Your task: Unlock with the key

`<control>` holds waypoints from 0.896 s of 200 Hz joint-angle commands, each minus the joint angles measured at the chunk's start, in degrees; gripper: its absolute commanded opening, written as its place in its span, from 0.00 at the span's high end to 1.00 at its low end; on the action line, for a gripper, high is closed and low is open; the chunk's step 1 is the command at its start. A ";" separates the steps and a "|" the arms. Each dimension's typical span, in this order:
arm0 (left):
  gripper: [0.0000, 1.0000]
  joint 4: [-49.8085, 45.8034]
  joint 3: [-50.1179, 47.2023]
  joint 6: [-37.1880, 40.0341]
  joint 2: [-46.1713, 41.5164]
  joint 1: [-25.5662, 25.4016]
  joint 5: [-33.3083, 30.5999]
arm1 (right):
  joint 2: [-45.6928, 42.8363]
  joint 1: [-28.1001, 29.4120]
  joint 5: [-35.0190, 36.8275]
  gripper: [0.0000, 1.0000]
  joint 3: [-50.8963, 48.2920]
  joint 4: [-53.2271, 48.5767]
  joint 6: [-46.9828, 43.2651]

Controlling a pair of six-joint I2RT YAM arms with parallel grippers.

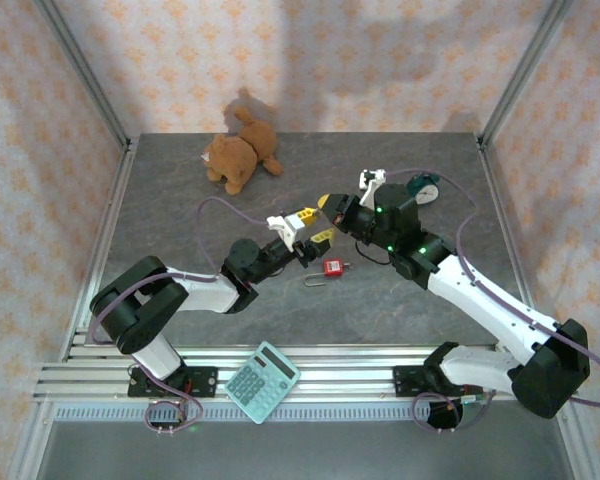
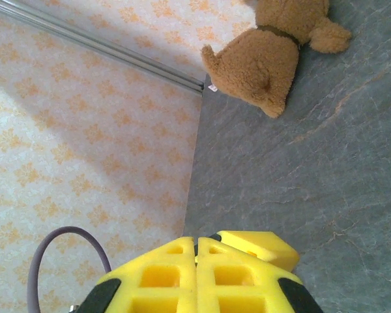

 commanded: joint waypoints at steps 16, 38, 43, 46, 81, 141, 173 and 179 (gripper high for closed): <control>0.53 2.50 2.18 1.51 0.90 0.37 -0.69 | 0.18 -0.19 -1.32 1.00 -1.12 3.67 2.02; 0.60 2.47 2.90 1.23 1.28 0.38 -0.19 | -0.21 -0.19 -1.15 1.00 -1.95 4.29 2.70; 0.63 2.52 2.98 1.23 1.24 0.36 -0.11 | -0.38 -0.19 -1.14 1.00 -2.08 4.44 2.79; 0.64 2.47 3.00 1.22 1.26 0.38 -0.04 | -0.41 -0.19 -1.10 1.00 -2.09 4.48 2.79; 0.82 2.46 2.43 1.38 0.95 0.38 0.48 | -1.81 -0.19 1.53 1.00 -2.52 3.20 2.13; 1.00 2.48 1.09 0.88 0.07 0.47 2.49 | -3.45 -0.19 6.85 1.00 -2.73 -1.44 -1.40; 1.00 2.53 1.24 0.41 0.32 0.93 3.40 | -4.39 -0.19 9.23 1.00 -3.20 -3.86 -3.29; 1.00 2.46 1.32 0.16 0.33 1.10 3.64 | -4.56 -0.19 9.66 1.00 -3.19 -4.29 -3.64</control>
